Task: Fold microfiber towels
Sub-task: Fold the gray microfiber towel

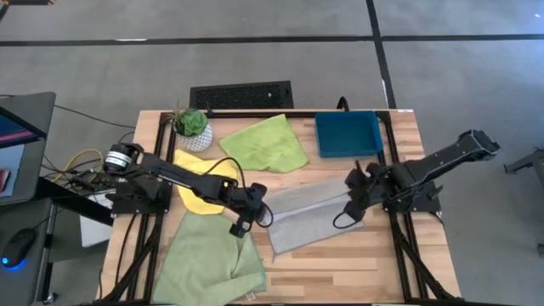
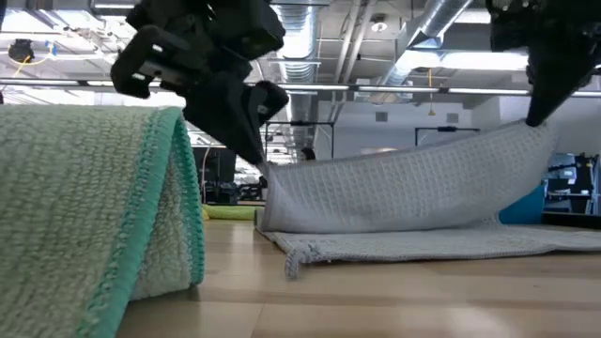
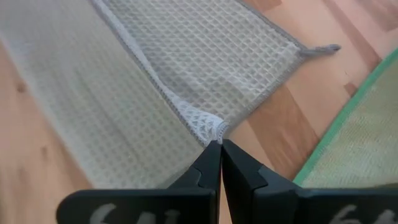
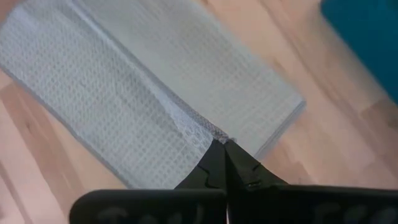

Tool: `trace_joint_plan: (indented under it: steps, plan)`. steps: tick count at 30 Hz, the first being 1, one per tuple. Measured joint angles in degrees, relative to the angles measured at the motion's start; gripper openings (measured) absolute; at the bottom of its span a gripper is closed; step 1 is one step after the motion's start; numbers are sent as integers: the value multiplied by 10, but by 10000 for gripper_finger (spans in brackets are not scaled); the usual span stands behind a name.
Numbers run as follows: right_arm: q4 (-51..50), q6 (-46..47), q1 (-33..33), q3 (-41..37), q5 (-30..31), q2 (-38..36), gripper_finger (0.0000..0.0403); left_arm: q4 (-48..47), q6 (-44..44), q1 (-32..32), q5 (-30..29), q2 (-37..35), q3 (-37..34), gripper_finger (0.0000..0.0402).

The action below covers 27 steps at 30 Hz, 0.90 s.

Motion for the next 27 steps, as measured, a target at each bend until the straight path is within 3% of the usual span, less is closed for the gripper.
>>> trace_joint_plan:
  steps: [6,12,22,27]
  plan:
    - [-6,29,10,0,-38,51,6,36,0,0,53,33,0,0]
    - [-16,40,9,0,-75,101,6,45,0,0,55,39,0,0]
    - [-16,32,9,0,-137,153,8,95,12,-3,127,54,1,0]
    - [-15,6,9,0,-138,168,13,116,1,-8,108,72,0,0]
